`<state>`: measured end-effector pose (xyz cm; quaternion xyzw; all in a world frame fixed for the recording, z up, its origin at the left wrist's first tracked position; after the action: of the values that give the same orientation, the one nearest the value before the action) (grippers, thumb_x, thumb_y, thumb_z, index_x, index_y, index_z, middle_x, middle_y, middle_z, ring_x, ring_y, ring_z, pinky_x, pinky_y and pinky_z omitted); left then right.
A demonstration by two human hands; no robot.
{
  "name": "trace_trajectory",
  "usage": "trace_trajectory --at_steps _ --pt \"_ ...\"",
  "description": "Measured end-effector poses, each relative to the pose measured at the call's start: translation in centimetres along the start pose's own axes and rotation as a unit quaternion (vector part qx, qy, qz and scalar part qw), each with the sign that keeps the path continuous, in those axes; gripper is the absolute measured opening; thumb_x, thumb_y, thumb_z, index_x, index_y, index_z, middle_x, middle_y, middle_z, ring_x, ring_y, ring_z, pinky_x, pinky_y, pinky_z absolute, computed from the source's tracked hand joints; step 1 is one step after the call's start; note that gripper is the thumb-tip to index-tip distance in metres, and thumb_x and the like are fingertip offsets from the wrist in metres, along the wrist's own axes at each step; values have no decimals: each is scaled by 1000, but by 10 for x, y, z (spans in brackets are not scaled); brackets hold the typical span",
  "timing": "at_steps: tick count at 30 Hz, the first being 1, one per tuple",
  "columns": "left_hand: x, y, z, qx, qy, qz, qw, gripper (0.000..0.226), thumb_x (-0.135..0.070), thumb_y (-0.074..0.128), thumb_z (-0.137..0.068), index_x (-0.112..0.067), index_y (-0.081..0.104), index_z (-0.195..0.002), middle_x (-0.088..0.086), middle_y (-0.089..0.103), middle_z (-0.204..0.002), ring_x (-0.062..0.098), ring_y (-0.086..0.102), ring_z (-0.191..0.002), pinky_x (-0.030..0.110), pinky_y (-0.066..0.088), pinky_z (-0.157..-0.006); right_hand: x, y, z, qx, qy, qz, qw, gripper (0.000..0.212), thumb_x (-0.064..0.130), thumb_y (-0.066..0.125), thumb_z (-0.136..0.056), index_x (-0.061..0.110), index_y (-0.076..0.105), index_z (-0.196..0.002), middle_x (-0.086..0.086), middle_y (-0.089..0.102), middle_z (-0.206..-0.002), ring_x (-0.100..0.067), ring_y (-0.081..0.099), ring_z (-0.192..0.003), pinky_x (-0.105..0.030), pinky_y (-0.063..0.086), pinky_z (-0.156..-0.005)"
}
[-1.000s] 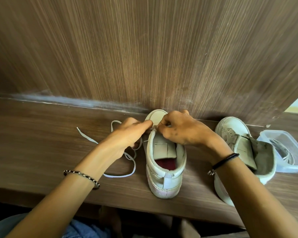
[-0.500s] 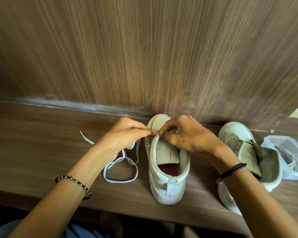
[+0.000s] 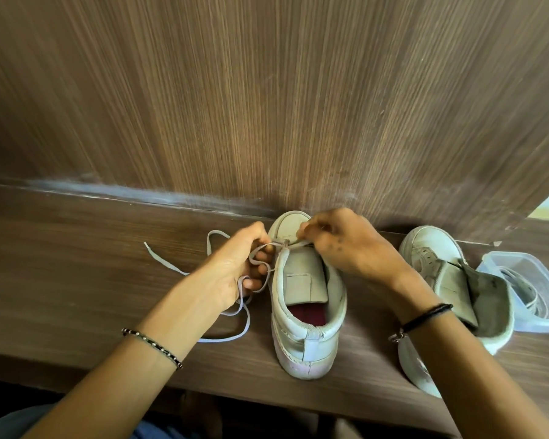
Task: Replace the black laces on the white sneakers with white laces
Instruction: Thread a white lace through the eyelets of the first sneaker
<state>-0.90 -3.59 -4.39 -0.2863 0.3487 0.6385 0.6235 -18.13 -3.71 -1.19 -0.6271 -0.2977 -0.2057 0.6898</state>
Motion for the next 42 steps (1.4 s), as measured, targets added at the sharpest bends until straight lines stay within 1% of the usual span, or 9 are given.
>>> trace_trajectory --at_steps 2,5,7,19,27,30,35,39,42 --pt "0 -2 -1 5 3 -27 1000 18 -25 51 -88 -17 53 -71 -6 44 -54 8 40 -41 17 23 -30 -10 -7 0 -54 6 -55 997 23 20 49 -104 20 72 -109 5 73 -104 -8 67 -96 -12 51 -77" --pt "0 -3 -4 9 19 -55 998 20 -26 49 -86 -17 53 -68 -4 49 -55 10 42 -42 17 25 -31 -24 -17 -1 -108 34 -99 989 22 19 48 -104 22 69 -99 2 72 -96 -16 69 -94 -37 59 -87" --pt "-2 -3 -4 7 30 -66 997 22 -26 49 -84 -16 53 -65 -3 52 -55 11 44 -42 18 25 -32 -31 -20 0 -100 45 -122 986 20 18 53 -101 23 71 -93 2 75 -90 -15 72 -87 -42 61 -86" --pt "-10 -5 10 -39 90 -59 993 27 -15 46 -96 -12 56 -71 0 64 -51 8 58 -41 26 36 -49 -25 -11 2 -34 22 -56 998 8 27 72 -95 25 79 -91 10 76 -80 -1 71 -77 -18 55 -78" --pt "-10 -8 7 -29 137 -186 973 34 -41 54 -100 -13 72 -97 -4 74 -70 4 65 -58 31 48 -61 -21 -7 3 -30 49 -97 994 9 30 80 -86 22 75 -87 5 76 -78 -6 72 -71 -20 57 -71" --pt "-3 -10 -1 -55 173 -280 943 29 -43 66 -96 -19 76 -82 0 70 -72 11 63 -72 38 52 -78 -19 -7 1 -31 58 -99 993 7 27 80 -86 21 75 -86 3 76 -77 -8 72 -74 -21 59 -73" --pt "-3 -24 -5 -52 188 -386 902 30 -38 64 -98 -22 68 -72 -4 64 -69 10 58 -70 27 43 -67 -18 -7 -1 -28 52 -91 994 6 27 80 -86 23 76 -84 5 75 -80 -8 72 -78 -27 61 -79" --pt "-5 -25 -1 -144 308 -523 782 8 -36 60 -100 -33 64 -107 -12 63 -110 12 62 -104 39 53 -88 -18 -7 -3 -49 30 -64 996 4 25 74 -92 23 74 -88 7 74 -77 -3 68 -71 -21 57 -74" --pt "-7 -16 3 -115 384 -570 717 32 -27 55 -103 -40 55 -132 -19 51 -129 11 59 -114 38 54 -87 -14 -4 -4 -40 -6 -26 999 7 24 70 -96 24 75 -99 11 72 -86 -1 67 -78 -7 50 -67"
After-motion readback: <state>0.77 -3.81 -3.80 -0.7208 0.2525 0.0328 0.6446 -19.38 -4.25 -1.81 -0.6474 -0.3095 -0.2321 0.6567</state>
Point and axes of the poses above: each hand's wrist, its own z-axis away from the middle knuckle, its own y-axis out of the palm, x = y × z, the point moved 1 cm from there along -z, towards the middle knuckle
